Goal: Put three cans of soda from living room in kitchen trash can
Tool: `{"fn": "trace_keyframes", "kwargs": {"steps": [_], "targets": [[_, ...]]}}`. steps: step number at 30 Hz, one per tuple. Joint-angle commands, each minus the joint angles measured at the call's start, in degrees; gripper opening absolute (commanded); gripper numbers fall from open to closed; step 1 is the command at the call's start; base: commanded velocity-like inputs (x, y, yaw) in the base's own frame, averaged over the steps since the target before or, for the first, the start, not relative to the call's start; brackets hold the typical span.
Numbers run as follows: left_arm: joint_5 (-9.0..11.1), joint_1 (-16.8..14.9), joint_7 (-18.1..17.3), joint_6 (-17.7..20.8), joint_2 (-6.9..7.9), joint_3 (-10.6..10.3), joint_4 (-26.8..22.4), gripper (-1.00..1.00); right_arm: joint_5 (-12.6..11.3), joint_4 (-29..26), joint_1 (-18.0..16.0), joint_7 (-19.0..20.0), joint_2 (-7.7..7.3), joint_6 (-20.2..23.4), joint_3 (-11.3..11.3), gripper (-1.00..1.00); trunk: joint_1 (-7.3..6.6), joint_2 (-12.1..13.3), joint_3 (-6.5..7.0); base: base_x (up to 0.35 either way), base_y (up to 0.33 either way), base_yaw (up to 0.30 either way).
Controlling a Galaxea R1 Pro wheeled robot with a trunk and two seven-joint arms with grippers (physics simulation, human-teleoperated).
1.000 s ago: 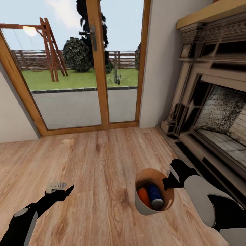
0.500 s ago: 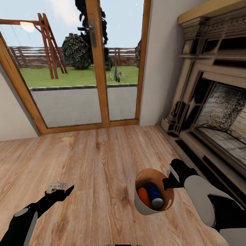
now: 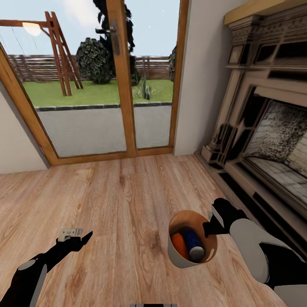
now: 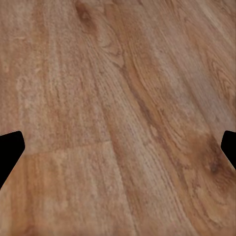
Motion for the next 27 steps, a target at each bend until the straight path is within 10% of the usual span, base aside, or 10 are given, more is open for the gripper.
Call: {"fn": "trace_keyframes", "kwargs": {"steps": [1, 27], "targets": [[0.0, 0.0, 0.0, -0.1, 0.0, 0.0, 0.0, 1.0, -1.3, 0.0, 0.0, 0.0, 0.01, 0.1, -0.3, -1.0, -0.01, 0.0, 0.01, 0.0, 0.0, 0.0], [0.1, 0.0, 0.0, -0.1, 0.05, 0.0, 1.1, 1.0, -1.2, 0.0, 0.1, 0.0, -0.06, 0.1, -0.3, -1.0, 0.25, -0.1, -2.21, 0.0, 0.0, 0.0]]}}
